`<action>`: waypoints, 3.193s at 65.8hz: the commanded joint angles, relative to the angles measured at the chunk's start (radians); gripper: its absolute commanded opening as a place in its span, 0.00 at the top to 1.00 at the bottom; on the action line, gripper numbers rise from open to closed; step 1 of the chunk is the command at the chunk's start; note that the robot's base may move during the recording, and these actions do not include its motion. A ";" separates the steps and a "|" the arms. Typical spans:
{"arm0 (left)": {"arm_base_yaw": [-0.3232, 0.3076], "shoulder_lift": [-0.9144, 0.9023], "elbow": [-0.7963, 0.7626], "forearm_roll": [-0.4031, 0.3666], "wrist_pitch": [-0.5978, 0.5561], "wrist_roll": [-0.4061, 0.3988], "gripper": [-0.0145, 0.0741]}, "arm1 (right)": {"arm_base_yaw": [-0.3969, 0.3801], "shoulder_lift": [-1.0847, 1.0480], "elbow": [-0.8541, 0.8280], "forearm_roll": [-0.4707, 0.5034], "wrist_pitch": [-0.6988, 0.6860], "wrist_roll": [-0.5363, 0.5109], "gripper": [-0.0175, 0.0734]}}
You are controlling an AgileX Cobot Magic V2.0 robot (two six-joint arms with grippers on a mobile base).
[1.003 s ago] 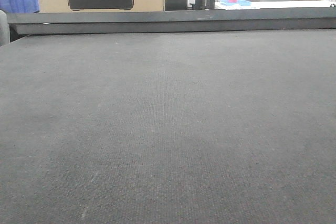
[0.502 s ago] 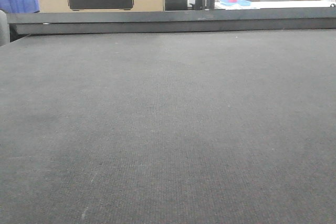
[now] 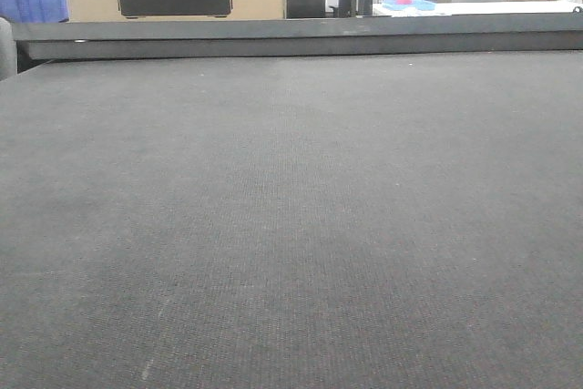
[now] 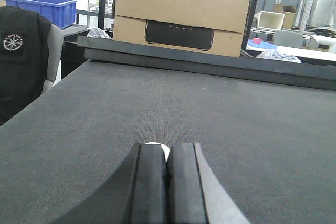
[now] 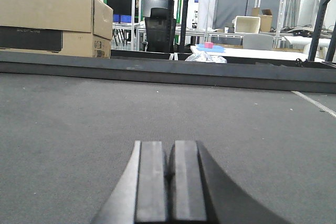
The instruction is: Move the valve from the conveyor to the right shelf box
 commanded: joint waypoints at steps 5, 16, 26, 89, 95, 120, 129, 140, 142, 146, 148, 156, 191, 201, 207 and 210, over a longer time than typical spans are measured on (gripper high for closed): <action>-0.007 -0.005 -0.002 -0.006 -0.020 0.000 0.96 | 0.001 -0.004 0.000 -0.005 -0.030 0.002 0.99; -0.007 -0.005 -0.002 -0.006 -0.026 0.000 0.96 | 0.001 -0.004 0.000 -0.005 -0.025 0.002 0.99; -0.007 -0.005 -0.102 -0.006 0.058 0.000 0.96 | 0.001 -0.004 -0.114 -0.005 0.091 0.002 0.99; -0.007 0.964 -0.969 0.000 0.940 0.000 0.96 | 0.001 1.089 -0.990 0.015 1.154 0.002 0.99; -0.007 1.023 -1.005 0.000 0.944 0.000 0.96 | 0.001 1.167 -1.063 0.015 1.234 0.002 0.99; -0.007 1.084 -1.025 0.000 0.955 0.000 0.96 | 0.001 1.324 -1.137 0.021 1.234 0.002 0.88; -0.007 1.084 -1.025 0.000 0.955 0.000 0.96 | 0.001 1.352 -1.137 0.026 1.234 0.002 0.57; -0.007 1.084 -1.025 0.000 0.955 0.000 0.96 | 0.001 1.388 -1.137 0.092 1.234 0.002 0.27; -0.007 1.084 -1.025 0.000 0.955 0.000 0.96 | 0.001 1.394 -1.137 0.101 1.234 0.002 0.25; -0.007 1.084 -1.025 0.000 0.955 0.000 0.96 | 0.001 1.412 -1.137 0.105 1.233 0.002 0.22; -0.007 1.084 -1.025 0.000 0.955 0.000 0.96 | 0.001 1.421 -1.137 0.105 1.231 0.002 0.22; -0.007 1.084 -1.025 0.000 0.955 0.000 0.96 | 0.001 1.474 -1.133 0.101 1.224 0.002 0.23; -0.007 1.084 -1.025 0.000 0.955 0.000 0.96 | 0.001 1.581 -1.123 0.081 1.192 0.002 0.27; -0.007 1.084 -1.025 0.000 0.955 0.000 0.96 | 0.001 1.581 -1.123 0.069 1.188 0.002 0.49; -0.007 1.084 -1.025 0.000 0.955 0.000 0.96 | 0.001 1.581 -1.123 0.066 1.190 0.002 0.71; -0.007 1.084 -1.025 0.000 0.955 0.000 0.96 | 0.001 1.581 -1.123 0.066 1.192 0.002 0.84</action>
